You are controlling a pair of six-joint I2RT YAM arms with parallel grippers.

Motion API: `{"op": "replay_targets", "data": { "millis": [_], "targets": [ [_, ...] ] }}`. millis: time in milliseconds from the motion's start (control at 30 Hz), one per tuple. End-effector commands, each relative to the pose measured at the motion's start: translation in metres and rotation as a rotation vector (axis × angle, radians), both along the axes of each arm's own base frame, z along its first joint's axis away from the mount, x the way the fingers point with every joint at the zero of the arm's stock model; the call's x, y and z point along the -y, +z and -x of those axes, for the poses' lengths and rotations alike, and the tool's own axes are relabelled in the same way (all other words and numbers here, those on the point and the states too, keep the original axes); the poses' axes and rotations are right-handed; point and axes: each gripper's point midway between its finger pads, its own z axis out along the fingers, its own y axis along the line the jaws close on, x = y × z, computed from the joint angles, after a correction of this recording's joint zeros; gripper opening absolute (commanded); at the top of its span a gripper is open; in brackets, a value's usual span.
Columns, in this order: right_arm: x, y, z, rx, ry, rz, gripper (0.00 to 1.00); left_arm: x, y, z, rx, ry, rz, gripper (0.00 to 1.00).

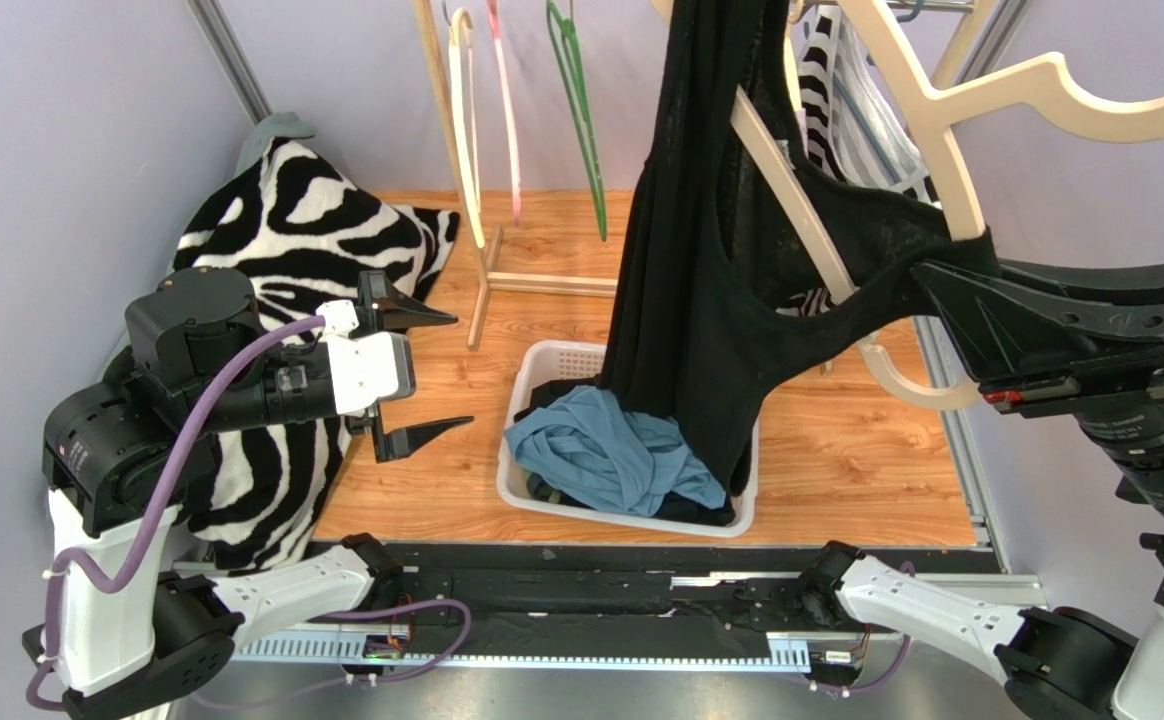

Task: Remove the tank top from the hanger
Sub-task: Move the hanger to the clothesline, then place the tank top in the bin.

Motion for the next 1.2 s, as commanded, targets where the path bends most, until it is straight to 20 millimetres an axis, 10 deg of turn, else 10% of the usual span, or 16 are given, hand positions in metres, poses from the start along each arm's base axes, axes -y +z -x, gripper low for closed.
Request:
{"op": "replay_targets", "data": {
  "millis": [0,200,500,1167],
  "targets": [
    [0.010,0.034,0.015,0.073,0.025,-0.083,0.00,0.000,0.011,0.006,0.013,-0.021,0.043,0.99],
    [-0.008,-0.007,-0.010,-0.051,-0.008,0.050,0.00,-0.001,0.011,0.007,0.012,-0.021,0.046,0.99],
    [-0.061,-0.166,-0.018,-0.325,0.176,0.436,0.00,-0.002,0.014,0.016,0.045,-0.066,0.051,0.99],
    [-0.074,-0.238,0.010,-0.286,0.385,0.663,0.00,0.022,-0.018,-0.005,0.011,-0.192,-0.088,0.99]
  ]
}}
